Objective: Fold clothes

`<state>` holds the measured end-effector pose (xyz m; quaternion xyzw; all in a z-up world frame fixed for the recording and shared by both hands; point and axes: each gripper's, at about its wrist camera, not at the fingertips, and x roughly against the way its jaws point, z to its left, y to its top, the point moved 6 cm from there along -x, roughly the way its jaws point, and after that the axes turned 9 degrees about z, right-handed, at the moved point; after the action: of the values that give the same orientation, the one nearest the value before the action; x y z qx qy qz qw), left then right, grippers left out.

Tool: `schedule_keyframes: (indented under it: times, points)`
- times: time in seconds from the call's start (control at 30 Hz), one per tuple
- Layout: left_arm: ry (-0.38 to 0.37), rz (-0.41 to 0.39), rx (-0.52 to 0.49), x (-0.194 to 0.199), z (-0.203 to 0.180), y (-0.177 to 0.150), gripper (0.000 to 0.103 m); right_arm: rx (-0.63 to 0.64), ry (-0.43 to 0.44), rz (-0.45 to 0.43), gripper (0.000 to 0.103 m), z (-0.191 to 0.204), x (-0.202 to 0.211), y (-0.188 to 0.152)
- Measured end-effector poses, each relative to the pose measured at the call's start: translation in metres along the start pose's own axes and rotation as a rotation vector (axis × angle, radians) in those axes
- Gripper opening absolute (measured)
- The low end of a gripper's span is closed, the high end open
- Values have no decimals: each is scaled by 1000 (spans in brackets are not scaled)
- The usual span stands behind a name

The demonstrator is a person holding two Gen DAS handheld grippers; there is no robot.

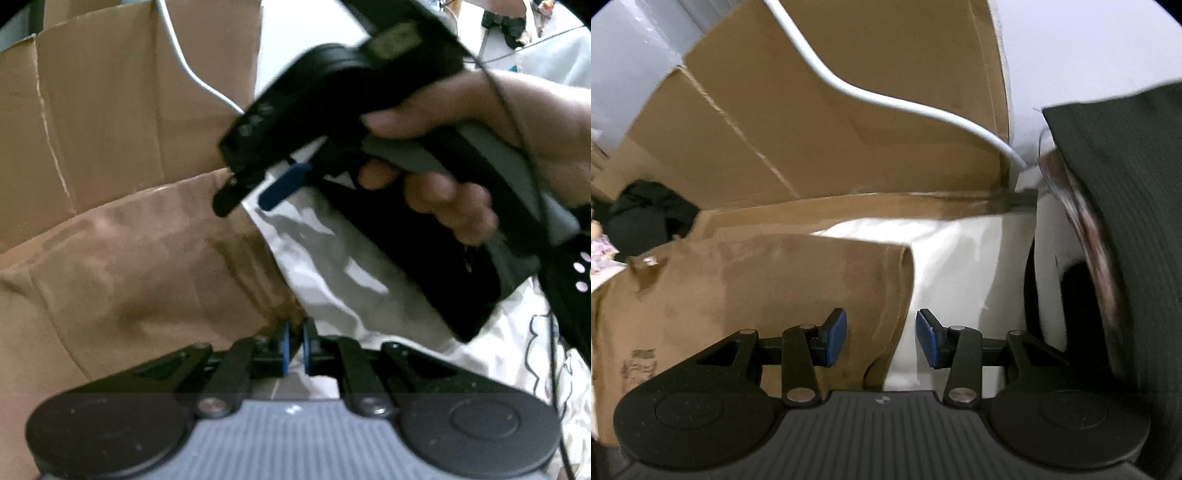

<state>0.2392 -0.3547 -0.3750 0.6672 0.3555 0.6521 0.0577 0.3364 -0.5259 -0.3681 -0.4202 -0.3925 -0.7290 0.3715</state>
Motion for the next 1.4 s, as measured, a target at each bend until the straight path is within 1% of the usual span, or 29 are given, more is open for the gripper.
schedule_keyframes:
  times: [0.1,0.17,0.23,0.27,0.3,0.37,0.4,0.47,0.5,0.53,0.57,0.63,0.77,0.83,0.87,0.9,0.93,1.0,1.07,1.17,1.2,1.27,1.33,1.37,1.4]
  points:
    - [-7,2,-5,-1,-1,-4,7,-4,-31,2,46,-6,-10,7]
    - [-15,5,1,-2,0,-6,8,3,-30,-6,45,-7,-15,10]
    - [-29,1,1,0,0,-7,8,24,-35,-18,30,-6,-18,12]
    - [-33,1,-2,1,-1,-7,8,37,-40,-33,15,-5,-18,13]
    - [-36,1,-5,2,-1,-7,8,41,-43,-48,9,-6,-17,14]
    - [-40,2,-8,4,-2,-8,9,44,-56,-73,6,-7,-14,16]
    - [-41,5,-7,4,-3,-9,9,48,-86,-87,4,-9,-12,17]
    - [-46,19,2,2,-3,-8,21,44,-142,-98,3,-15,-10,18]
    - [-48,20,10,3,-4,-8,23,38,-155,-93,4,-18,-10,19]
    - [-50,20,18,5,-4,-8,25,34,-148,-87,4,-19,-9,20]
    - [-49,15,20,3,-4,-6,30,30,-127,-80,6,-19,-7,19]
    - [-55,-2,35,11,-4,-4,33,39,-113,-81,7,-16,-4,18]
    - [-55,-12,35,26,-4,1,34,56,-91,-75,9,-7,4,14]
    - [-44,-20,42,41,-2,-1,36,56,-82,-78,10,-3,11,12]
    - [-42,-21,46,39,-5,0,37,56,-76,-79,12,-1,15,12]
    - [-36,-23,61,46,-3,-1,38,60,-68,-80,16,3,19,11]
    - [-28,-25,69,55,1,-2,39,65,-64,-79,19,5,22,10]
    - [-12,-30,80,74,8,-4,42,82,-37,-86,32,19,40,9]
    - [13,-45,85,95,17,-3,47,101,-24,-97,38,30,54,8]
    - [75,-71,140,151,40,-10,47,161,-31,-94,39,52,76,3]
    - [83,-77,150,156,44,-8,47,184,-41,-88,39,59,84,1]
    - [110,-95,188,184,53,-13,47,209,-67,-75,39,71,100,-6]
    - [145,-111,232,220,61,-20,47,228,-63,-69,42,84,121,-12]
    - [156,-114,243,231,63,-24,49,236,-60,-70,46,91,131,-15]
    - [176,-116,263,251,67,-30,50,241,-59,-77,47,98,143,-17]
